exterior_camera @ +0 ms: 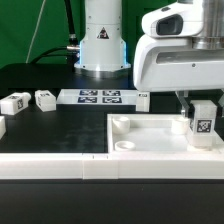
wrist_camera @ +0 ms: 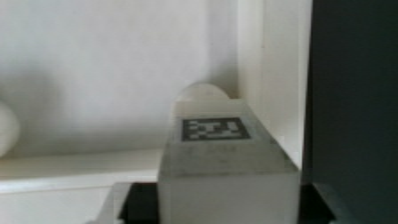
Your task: Assemble one leg
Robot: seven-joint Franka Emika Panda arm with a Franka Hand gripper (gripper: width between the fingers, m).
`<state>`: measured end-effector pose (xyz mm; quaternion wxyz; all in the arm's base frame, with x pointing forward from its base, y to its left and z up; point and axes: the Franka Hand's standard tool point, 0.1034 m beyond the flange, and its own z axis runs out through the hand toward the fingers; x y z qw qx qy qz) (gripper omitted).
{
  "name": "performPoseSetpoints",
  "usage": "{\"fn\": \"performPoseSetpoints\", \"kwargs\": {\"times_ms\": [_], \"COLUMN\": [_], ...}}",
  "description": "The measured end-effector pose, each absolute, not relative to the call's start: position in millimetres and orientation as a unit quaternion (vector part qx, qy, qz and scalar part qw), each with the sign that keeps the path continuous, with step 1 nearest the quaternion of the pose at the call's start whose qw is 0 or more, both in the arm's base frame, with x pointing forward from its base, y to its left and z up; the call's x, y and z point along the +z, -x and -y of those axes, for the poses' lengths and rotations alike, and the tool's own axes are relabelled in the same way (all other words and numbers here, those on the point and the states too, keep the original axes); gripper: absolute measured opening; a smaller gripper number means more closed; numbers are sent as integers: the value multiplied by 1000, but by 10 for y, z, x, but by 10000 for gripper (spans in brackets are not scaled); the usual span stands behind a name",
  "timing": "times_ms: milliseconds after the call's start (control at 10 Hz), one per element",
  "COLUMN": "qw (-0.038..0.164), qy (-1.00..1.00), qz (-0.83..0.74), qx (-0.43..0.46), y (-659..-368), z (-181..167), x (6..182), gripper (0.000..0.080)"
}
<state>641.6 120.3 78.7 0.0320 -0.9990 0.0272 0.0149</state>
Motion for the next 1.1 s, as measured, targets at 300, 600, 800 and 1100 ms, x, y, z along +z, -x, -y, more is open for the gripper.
{"fn": "performPoseSetpoints", "kwargs": {"times_ms": [300, 600, 800, 1100], "qw": [34, 43, 45, 49], "qy": [976, 900, 821, 783], "qz": [-215, -434, -568, -619], "qx": [20, 22, 27, 35], "y": [-6410, -6391, -6368, -6374], "z": [-1192, -1187, -1238, -1250], "x": [782, 758, 758, 760], "gripper": [296, 296, 296, 296]}}
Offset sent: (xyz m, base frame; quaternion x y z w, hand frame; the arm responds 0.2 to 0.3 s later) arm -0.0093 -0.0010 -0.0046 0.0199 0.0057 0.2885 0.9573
